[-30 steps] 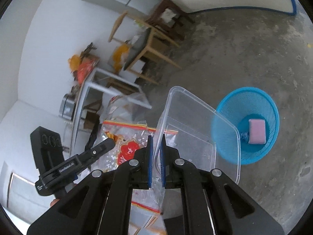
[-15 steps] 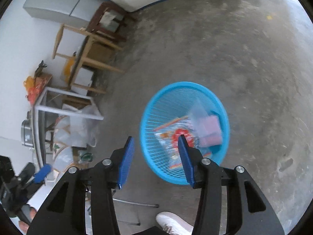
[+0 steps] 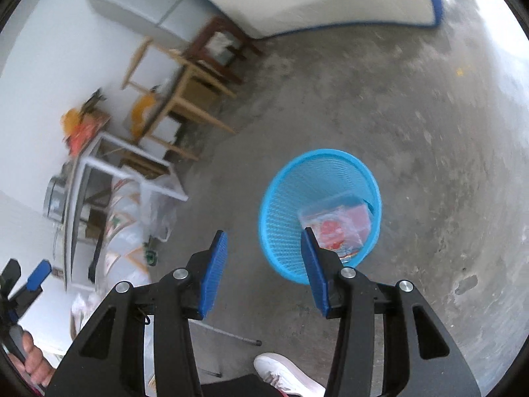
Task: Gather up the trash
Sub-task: 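Return both tools to the table toward the bottle and can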
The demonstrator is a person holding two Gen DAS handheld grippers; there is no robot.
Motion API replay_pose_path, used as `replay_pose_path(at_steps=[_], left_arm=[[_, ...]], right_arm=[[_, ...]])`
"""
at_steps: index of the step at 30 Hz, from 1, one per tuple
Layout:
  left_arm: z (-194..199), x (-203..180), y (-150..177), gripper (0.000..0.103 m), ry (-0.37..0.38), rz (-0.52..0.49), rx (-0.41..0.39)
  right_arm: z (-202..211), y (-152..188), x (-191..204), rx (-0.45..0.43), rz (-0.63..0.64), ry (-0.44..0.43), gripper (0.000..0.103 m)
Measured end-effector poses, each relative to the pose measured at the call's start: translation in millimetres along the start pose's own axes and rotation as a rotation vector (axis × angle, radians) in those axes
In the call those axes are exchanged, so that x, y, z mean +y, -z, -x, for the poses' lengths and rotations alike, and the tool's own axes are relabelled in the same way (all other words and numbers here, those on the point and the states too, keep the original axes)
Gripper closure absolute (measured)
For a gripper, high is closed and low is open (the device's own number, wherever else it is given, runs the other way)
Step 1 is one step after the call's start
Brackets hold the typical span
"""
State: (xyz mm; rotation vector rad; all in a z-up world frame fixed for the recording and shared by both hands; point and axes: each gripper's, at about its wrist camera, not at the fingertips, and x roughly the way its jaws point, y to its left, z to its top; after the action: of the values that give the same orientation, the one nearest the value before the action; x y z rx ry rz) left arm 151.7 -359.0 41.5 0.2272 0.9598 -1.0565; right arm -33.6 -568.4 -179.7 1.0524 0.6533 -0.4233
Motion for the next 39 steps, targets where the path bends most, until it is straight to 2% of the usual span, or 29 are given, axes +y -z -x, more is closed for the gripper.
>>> replay_pose_path(at_steps=[6, 8, 12, 16, 20, 23, 26, 28, 30, 32, 35, 39], left_arm=[[73.5, 2.3, 46.2, 0.024, 0.012, -0.013, -0.045], [103.0, 15.5, 66.6, 0.024, 0.02, 0.012, -0.072], [151.1, 48.7, 104.9, 0.024, -0.026, 0.045, -0.128], [200.6, 95.7, 150.7, 0.024, -0.119, 0.142, -0.192], [246.3, 149.9, 197.5, 0.023, -0.167, 0.312, -0.277], [269.8, 185.3, 229.2, 0.022, -0.192, 0.44, -0.322], [286.8, 216.2, 257.2, 0.022, -0.189, 0.548, -0.335], [294.0, 231.9, 260.5, 0.022, -0.175, 0.589, -0.348], [305.9, 251.9, 253.4, 0.022, -0.161, 0.607, -0.367], [306.9, 270.9, 234.5, 0.022, -0.157, 0.594, -0.343], [294.7, 311.9, 193.6, 0.022, -0.158, 0.605, -0.251], [259.5, 349.4, 141.7, 0.022, -0.186, 0.591, -0.138]], right_arm=[[46.1, 46.9, 70.0, 0.023, 0.16, -0.083, 0.048], [55.8, 59.0, 93.5, 0.042, 0.208, -0.121, 0.043], [66.3, 77.9, 149.6, 0.081, 0.313, -0.19, 0.041], [62.1, 96.2, 210.6, 0.13, 0.414, -0.258, 0.038], [45.3, 118.8, 272.1, 0.182, 0.544, -0.305, 0.032], [22.9, 147.5, 323.6, 0.249, 0.707, -0.302, 0.027], [-1.6, 184.3, 377.6, 0.288, 0.962, -0.295, 0.026], [-19.7, 207.7, 405.1, 0.286, 1.129, -0.265, 0.026], [-36.7, 222.1, 422.7, 0.274, 1.239, -0.206, 0.026], [-53.3, 228.6, 434.6, 0.277, 1.291, -0.147, 0.026], [-62.8, 224.8, 444.5, 0.276, 1.291, -0.128, 0.026], [-58.9, 220.8, 449.8, 0.263, 1.269, -0.169, 0.026]])
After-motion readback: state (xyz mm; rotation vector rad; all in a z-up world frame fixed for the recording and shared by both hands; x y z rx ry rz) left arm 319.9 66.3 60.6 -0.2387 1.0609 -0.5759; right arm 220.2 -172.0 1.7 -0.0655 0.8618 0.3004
